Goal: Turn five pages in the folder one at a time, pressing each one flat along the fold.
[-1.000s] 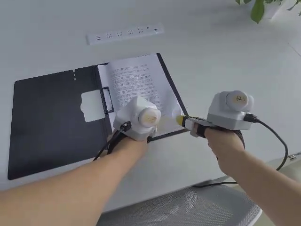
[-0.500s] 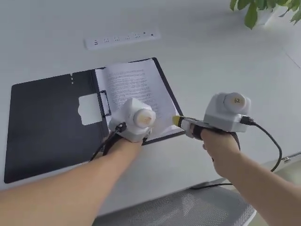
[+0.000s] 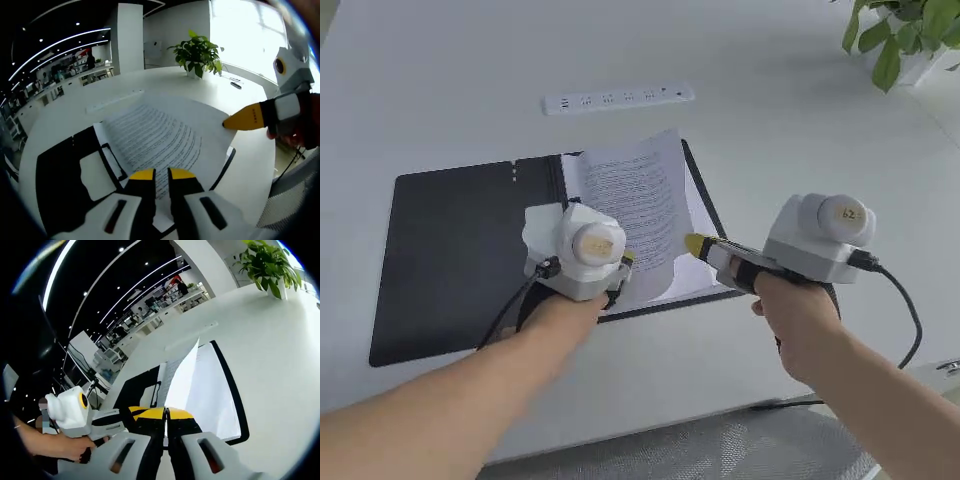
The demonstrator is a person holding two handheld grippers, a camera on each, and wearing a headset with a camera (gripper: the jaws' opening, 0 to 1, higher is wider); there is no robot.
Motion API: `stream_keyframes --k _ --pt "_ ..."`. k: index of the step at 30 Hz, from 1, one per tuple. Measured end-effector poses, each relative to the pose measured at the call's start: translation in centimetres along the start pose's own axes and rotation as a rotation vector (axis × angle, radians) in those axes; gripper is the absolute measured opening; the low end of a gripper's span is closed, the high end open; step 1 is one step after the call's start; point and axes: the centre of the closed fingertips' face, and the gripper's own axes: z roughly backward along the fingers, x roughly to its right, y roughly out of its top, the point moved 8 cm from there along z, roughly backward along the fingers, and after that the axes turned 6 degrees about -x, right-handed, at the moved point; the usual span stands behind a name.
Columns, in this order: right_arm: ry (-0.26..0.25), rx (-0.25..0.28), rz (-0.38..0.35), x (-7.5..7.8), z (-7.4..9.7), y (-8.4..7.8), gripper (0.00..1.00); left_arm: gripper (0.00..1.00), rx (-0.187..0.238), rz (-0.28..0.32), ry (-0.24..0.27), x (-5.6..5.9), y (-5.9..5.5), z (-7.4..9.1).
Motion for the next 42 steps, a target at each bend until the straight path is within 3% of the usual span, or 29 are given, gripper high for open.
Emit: stream_keyframes --k 6,10,15,20,31,42 --pt "0.073 0.017 0.043 -3.8 -0.6 0.8 0.00 0.07 0.052 0.047 0.031 -2.1 0.5 3.5" --pt "0.123 0.020 0.069 -6.2 -1.0 1.1 0.00 0.07 0.084 0.074 0.061 -3.9 0.1 5.9" --pt "0.196 0.007 0.097 -9.6 -2.0 0.7 0.00 0.08 0.119 0.122 0.107 -6.1 -1.0 9.2" --pt "0.236 -0.027 0.130 -12.2 -3.7 -0.3 0.00 0.07 0.134 0.167 0.163 -8.8 -2.9 12.5" --pt "0.277 -0.118 0.184 -16.1 -7.7 -3.2 0.00 0.07 0.149 0.222 0.241 -11.9 -5.5 17.2" --pt "0.261 -0.194 0.210 -17.4 -10.9 -5.6 0.00 0.07 0.139 0.265 0.285 -13.7 -8.0 19.8"
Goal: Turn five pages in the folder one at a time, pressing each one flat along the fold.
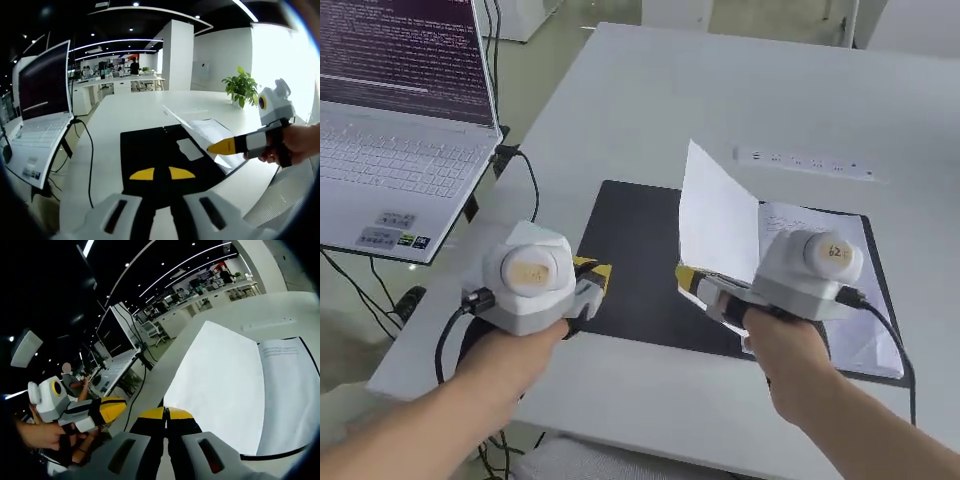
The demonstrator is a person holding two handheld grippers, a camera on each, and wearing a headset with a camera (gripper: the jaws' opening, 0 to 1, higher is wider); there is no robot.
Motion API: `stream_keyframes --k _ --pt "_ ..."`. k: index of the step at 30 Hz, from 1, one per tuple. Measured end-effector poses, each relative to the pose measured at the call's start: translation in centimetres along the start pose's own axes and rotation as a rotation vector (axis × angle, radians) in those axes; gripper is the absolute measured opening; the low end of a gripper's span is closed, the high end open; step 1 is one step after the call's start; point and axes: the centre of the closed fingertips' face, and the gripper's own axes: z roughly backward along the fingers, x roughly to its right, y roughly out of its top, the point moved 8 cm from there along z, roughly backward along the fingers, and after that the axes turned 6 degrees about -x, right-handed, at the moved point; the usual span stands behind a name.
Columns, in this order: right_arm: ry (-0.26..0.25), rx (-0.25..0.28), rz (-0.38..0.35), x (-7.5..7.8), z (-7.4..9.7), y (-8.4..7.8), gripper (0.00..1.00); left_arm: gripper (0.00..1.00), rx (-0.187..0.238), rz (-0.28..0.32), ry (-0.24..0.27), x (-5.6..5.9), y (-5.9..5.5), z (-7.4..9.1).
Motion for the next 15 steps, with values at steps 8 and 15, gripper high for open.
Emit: stream_keyframes --k 8,15 --pt "-0.012 -0.054 0.007 0.2 -2.0 -1.2 0.00 0.06 -0.013 0.022 0.009 -1.0 -1.2 0.6" --pt "-0.025 -0.104 0.015 0.5 -3.8 -2.4 0.00 0.06 -0.026 0.033 0.007 -1.5 -2.0 1.2"
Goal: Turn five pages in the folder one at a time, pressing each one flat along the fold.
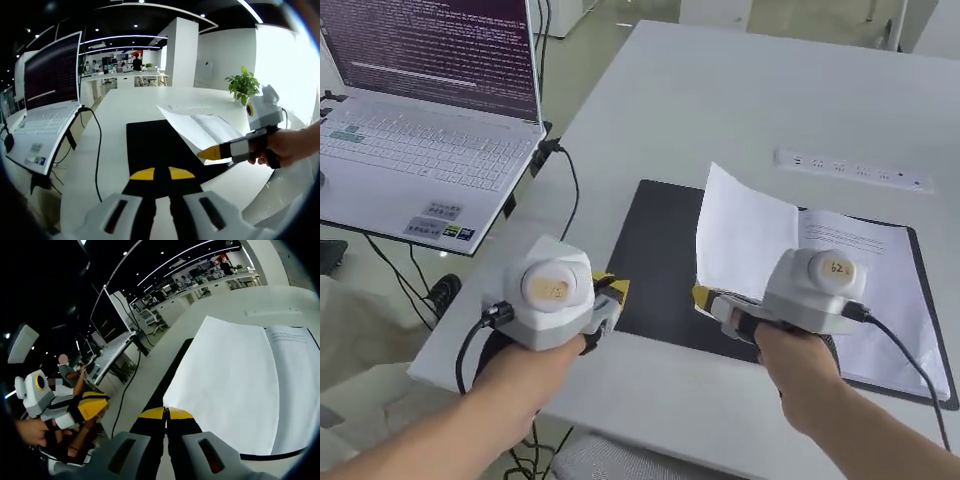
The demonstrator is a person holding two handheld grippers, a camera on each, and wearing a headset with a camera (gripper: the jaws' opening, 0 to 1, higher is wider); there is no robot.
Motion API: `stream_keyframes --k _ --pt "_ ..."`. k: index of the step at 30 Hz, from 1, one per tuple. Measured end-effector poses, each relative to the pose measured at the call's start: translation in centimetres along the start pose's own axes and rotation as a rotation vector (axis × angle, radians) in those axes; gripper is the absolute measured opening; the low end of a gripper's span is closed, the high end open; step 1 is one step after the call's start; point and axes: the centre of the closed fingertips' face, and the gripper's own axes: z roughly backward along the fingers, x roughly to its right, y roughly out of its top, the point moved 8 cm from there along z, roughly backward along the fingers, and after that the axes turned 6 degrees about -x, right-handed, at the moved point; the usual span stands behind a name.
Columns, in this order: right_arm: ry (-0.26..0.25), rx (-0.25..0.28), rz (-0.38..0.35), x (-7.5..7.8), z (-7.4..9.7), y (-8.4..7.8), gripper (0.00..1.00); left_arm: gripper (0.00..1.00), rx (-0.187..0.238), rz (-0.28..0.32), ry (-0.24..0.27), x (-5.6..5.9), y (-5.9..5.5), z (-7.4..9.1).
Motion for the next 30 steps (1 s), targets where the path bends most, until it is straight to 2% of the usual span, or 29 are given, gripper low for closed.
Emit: stream_keyframes --k 7,11,17,20,25,30 --pt "-0.021 -0.055 0.007 0.8 -1.8 -1.3 0.00 0.06 -0.014 0.027 0.006 -0.8 -1.2 0.5" --pt "-0.035 -0.085 0.022 1.3 -2.8 -1.8 0.00 0.06 -0.023 0.032 0.003 -0.8 -1.8 0.6" --pt "-0.049 -0.124 -0.001 2.2 -4.1 -2.7 0.00 0.06 -0.042 0.034 0.000 -0.7 -2.5 0.5" --pt "-0.045 -0.124 -0.012 2.4 -4.5 -2.9 0.01 0.06 -0.050 0.031 -0.004 -0.6 -2.7 0.3" --pt "-0.014 -0.126 -0.043 2.1 -4.8 -3.2 0.12 0.06 -0.064 0.019 -0.016 -0.1 -2.7 -0.7" --pt "0.016 -0.100 -0.066 1.9 -4.1 -3.0 0.10 0.05 -0.076 0.001 -0.039 0.7 -2.5 -2.0"
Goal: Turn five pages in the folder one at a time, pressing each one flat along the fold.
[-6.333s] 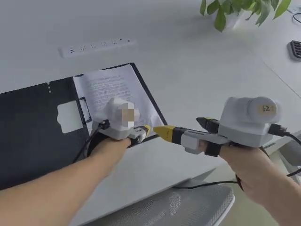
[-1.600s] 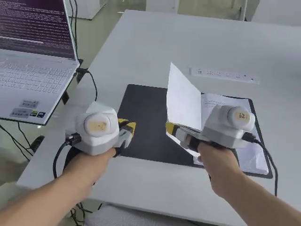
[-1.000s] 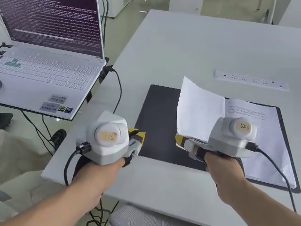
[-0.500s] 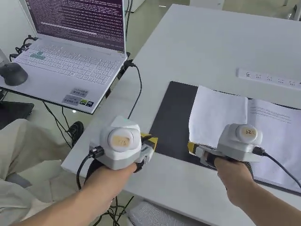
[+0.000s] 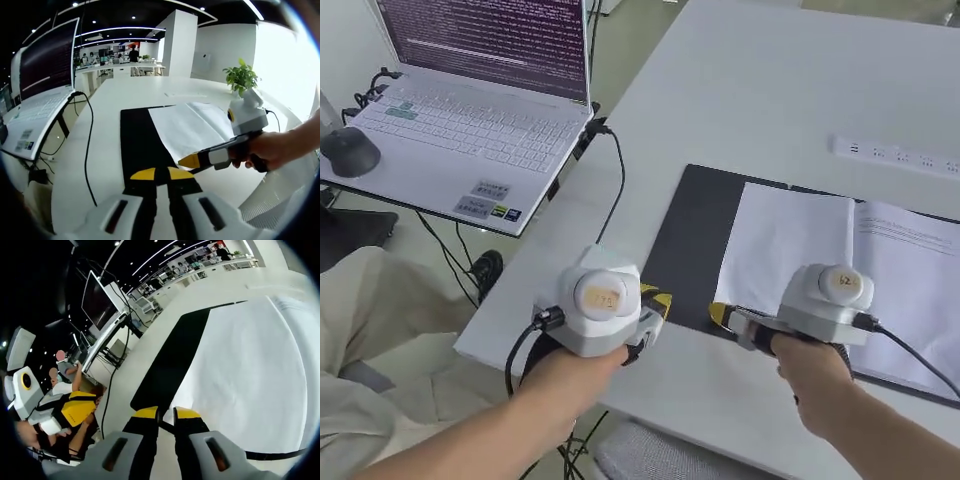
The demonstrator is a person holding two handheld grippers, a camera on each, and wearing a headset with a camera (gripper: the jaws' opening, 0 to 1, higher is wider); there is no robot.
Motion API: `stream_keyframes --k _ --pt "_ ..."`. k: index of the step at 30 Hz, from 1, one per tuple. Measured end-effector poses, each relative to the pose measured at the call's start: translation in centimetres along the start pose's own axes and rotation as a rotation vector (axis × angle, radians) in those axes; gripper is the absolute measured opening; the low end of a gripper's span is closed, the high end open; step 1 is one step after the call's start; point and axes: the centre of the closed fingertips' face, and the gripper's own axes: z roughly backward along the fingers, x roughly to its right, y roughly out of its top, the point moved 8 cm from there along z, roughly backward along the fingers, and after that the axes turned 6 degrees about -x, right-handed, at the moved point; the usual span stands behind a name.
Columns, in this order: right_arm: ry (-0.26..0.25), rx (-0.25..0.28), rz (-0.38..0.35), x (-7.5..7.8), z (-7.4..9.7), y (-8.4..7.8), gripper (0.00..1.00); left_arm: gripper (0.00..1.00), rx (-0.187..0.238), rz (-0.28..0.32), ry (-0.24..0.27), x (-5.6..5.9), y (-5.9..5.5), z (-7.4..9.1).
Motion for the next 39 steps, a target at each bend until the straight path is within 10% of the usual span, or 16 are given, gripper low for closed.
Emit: stream_keyframes --k 7,22,29,39 --pt "0.025 0.083 -0.062 1.3 2.9 1.6 0.09 0.05 -0.029 -0.021 -0.040 1.6 0.1 -2.7" --pt "-0.044 0.141 -0.128 9.7 8.8 4.2 0.02 0.04 -0.084 -0.032 -0.083 5.1 -0.6 -10.1" --pt "-0.002 0.113 -0.150 11.0 9.6 4.8 0.00 0.00 -0.126 -0.018 -0.042 5.0 -1.9 -10.9" --pt "0.064 0.054 -0.184 12.0 8.5 6.3 0.00 0.00 -0.060 -0.025 -0.023 4.9 -2.1 -10.9"
